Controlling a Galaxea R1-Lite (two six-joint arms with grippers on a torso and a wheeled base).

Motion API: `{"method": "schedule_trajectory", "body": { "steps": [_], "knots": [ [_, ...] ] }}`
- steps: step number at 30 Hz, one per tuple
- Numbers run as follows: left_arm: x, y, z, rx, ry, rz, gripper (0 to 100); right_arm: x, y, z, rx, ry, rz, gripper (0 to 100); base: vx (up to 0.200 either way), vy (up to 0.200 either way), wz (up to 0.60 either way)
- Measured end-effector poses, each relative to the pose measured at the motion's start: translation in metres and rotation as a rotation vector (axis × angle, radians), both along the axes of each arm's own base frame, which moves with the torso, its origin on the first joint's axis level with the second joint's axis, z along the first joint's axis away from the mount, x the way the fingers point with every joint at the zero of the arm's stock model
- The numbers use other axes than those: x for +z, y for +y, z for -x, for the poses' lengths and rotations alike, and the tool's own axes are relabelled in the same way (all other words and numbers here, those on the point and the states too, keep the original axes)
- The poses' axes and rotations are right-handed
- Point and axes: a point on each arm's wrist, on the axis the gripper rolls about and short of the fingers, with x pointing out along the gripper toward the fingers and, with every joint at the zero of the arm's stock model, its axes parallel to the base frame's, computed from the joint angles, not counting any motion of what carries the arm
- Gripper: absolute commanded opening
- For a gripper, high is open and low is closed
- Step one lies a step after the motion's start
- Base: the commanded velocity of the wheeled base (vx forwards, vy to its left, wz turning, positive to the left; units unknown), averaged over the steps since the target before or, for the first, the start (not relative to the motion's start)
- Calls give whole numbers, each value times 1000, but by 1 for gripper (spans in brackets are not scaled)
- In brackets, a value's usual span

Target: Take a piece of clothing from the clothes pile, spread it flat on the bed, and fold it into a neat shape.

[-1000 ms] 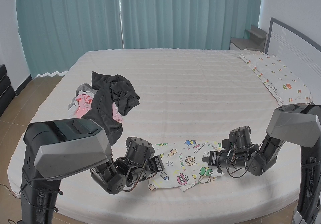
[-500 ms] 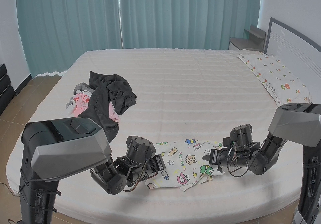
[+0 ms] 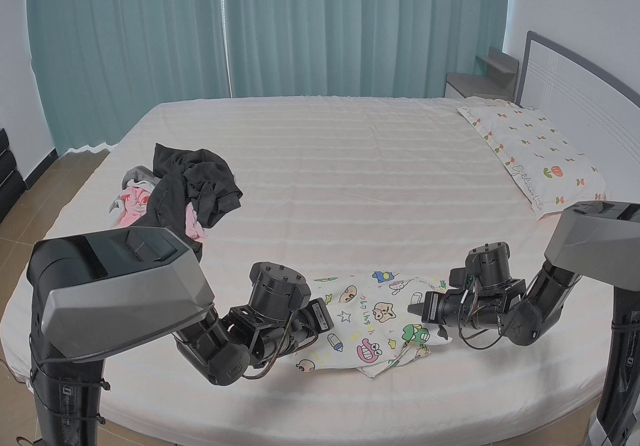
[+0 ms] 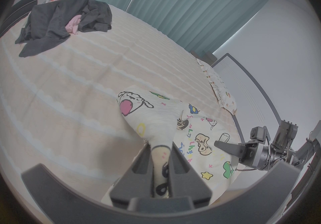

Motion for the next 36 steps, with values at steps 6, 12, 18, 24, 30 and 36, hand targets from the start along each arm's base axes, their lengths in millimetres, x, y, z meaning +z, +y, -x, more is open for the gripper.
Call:
{"method": "schedule_trajectory", "body": {
  "steps": [6,12,18,24,30,36],
  "knots": [
    [0,-1,1,-5,1,0,0,3,-4,2,-12,1,3,0,0,-200,0],
    [0,-1,1,-7,4,1,0,3,-6,3,-14,4,6,0,0,-200,0],
    [-6,0,-1,-2,12,-6,0,2,-7,3,-18,5,8,0,0,-67,0],
    [-15,2,-1,2,30,-23,0,-4,-7,1,-16,15,15,0,0,0,0],
    [-24,5,-2,12,49,-40,0,-12,-6,0,-11,28,23,0,0,0,0],
    [-28,7,-4,18,56,-47,100,-18,-6,0,3,31,44,100,0,0,0]
  ]
}}
